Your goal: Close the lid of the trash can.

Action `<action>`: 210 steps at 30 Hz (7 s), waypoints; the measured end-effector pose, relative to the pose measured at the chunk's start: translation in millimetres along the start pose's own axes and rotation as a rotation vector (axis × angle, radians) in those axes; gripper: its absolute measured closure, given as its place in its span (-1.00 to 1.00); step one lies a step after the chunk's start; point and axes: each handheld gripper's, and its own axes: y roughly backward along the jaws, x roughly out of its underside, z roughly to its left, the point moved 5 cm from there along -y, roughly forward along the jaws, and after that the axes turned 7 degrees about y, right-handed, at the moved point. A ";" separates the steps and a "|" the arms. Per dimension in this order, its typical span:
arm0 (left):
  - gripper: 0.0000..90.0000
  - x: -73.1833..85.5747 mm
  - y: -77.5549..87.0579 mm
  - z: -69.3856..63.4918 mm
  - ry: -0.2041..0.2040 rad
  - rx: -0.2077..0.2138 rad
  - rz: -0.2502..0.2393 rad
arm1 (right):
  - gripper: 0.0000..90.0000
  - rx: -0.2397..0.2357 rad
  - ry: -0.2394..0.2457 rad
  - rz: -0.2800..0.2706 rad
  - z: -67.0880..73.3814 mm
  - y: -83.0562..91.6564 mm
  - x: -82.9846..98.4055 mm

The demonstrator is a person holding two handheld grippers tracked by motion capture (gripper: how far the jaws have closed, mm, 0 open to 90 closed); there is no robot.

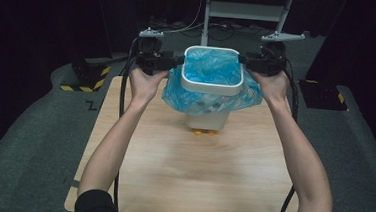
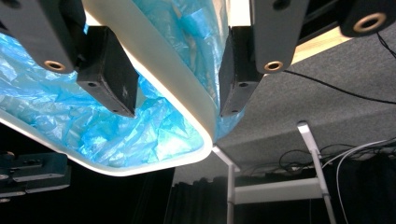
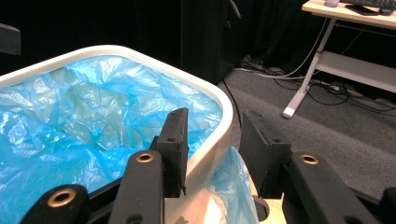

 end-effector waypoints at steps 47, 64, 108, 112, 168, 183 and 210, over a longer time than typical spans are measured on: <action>0.00 4.3 59.3 -0.6 -0.058 -0.055 -0.111 | 0.33 0.037 0.009 -0.102 -15.5 77.7 11.7; 0.03 18.2 90.2 20.0 -0.005 -0.067 -0.137 | 0.33 0.058 0.022 -0.133 -11.7 100.4 8.5; -0.04 54.4 129.3 36.4 -0.026 -0.094 -0.137 | 0.33 0.048 0.004 -0.178 -1.9 140.1 43.7; -0.04 58.6 133.0 38.8 -0.020 -0.098 -0.141 | 0.33 0.041 0.010 -0.181 1.4 141.4 48.7; -0.05 117.5 110.1 54.9 0.043 -0.116 -0.050 | 0.33 0.010 -0.103 -0.155 7.1 129.2 134.1; -0.05 133.9 101.5 61.9 0.084 -0.113 -0.035 | 0.32 0.021 -0.111 -0.121 6.9 119.4 152.0; -0.05 170.7 70.4 70.4 0.122 -0.106 0.043 | 0.31 0.025 -0.144 -0.060 7.7 97.8 183.3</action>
